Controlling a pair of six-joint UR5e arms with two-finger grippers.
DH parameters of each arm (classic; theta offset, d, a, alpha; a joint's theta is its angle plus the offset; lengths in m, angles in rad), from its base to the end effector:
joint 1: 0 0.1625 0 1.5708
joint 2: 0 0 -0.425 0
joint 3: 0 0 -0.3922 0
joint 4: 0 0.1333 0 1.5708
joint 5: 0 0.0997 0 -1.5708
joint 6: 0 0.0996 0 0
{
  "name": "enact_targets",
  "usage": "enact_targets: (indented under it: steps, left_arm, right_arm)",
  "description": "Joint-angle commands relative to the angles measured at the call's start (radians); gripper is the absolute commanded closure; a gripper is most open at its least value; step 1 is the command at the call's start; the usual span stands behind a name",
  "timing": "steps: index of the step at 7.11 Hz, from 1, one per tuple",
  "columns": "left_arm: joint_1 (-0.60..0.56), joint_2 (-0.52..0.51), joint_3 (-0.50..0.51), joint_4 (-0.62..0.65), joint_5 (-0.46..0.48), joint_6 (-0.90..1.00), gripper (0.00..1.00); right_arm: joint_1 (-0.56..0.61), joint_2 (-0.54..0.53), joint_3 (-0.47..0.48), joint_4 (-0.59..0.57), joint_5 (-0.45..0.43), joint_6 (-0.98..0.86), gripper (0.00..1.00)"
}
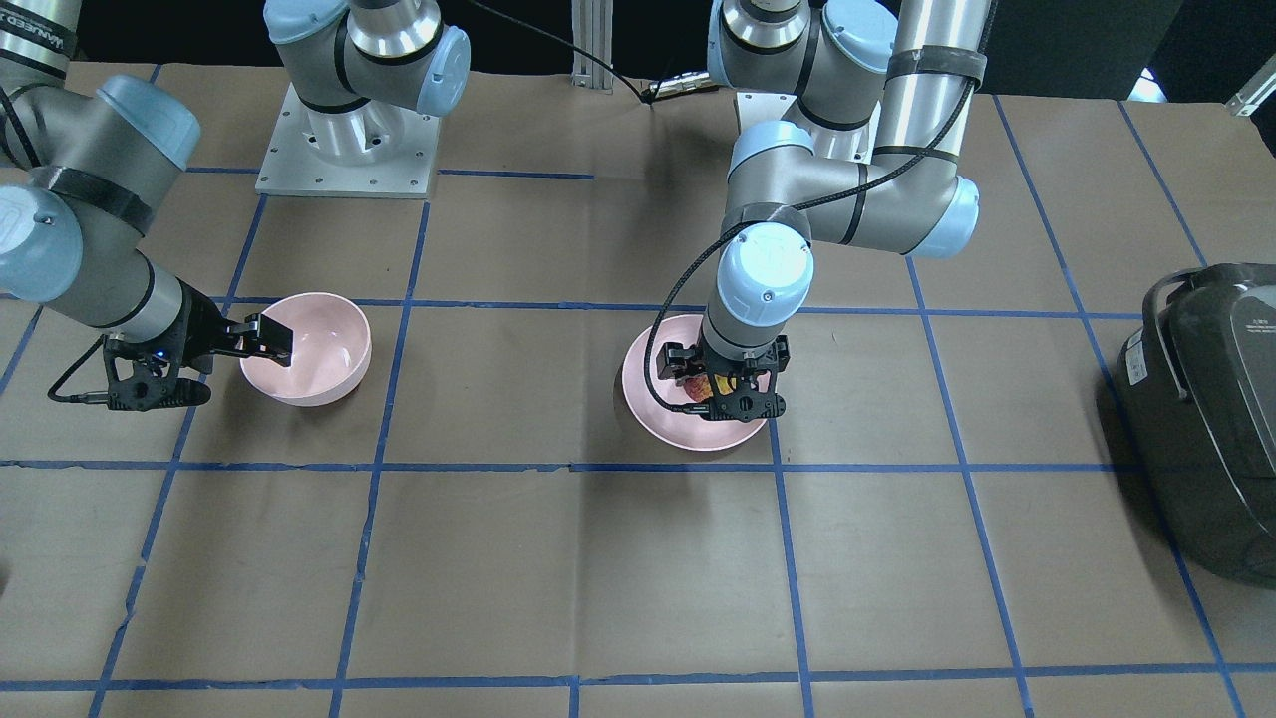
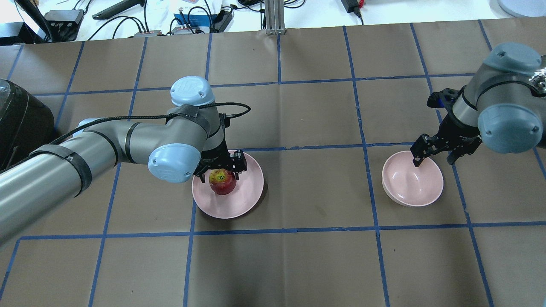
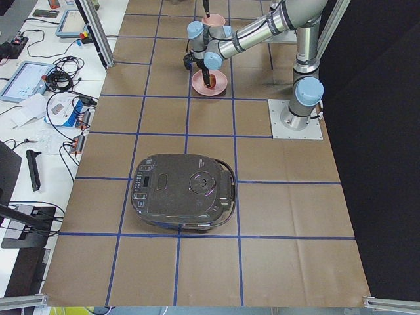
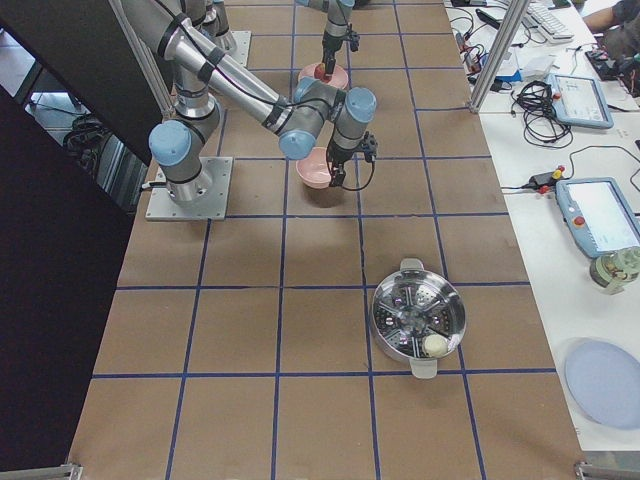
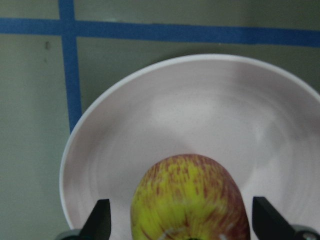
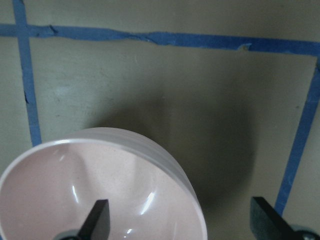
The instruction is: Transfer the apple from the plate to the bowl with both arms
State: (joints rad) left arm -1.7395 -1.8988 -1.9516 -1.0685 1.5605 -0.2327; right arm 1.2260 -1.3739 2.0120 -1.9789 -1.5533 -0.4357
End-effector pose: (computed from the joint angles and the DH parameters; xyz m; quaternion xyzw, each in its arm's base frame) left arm -0.2184 -0.4820 0.1916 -0.0324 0.9941 0.1020 0.0155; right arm -0.0326 -0.4904 0.2260 -0.0441 0.9924 0.1028 0.0517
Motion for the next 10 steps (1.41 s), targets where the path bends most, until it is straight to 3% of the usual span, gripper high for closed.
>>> enact_targets:
  steps: [1, 2, 3, 5, 7, 9, 10]
  left_arm:
    - [0.000, -0.006, -0.010, 0.025, 0.000, 0.001, 0.23]
    - [0.000, -0.005, -0.009, 0.025, 0.001, 0.004, 0.44]
    - [0.001, 0.006, 0.006, 0.024, -0.002, 0.003, 0.52]
    - [-0.006, 0.056, 0.077, -0.006, 0.001, -0.013, 0.52]
    - [-0.032, 0.081, 0.231, -0.169, -0.014, -0.079, 0.52]
    - [-0.069, 0.113, 0.389, -0.350, -0.014, -0.086, 0.52]
    - [-0.089, 0.127, 0.420, -0.349, -0.013, -0.074, 0.51]
  right_arm:
    - [-0.011, 0.012, 0.049, -0.012, -0.002, -0.017, 0.88]
    - [-0.011, 0.007, 0.047, -0.003, -0.001, -0.014, 1.00]
    - [-0.014, 0.003, 0.040, 0.000, -0.002, -0.008, 1.00]
    - [-0.013, -0.023, 0.011, 0.055, 0.013, 0.081, 1.00]
    - [0.074, -0.060, -0.066, 0.177, 0.128, 0.229, 1.00]
    - [0.235, -0.036, -0.090, 0.149, 0.191, 0.392, 1.00]
    - [0.266, 0.016, -0.085, 0.109, 0.228, 0.413, 1.00]
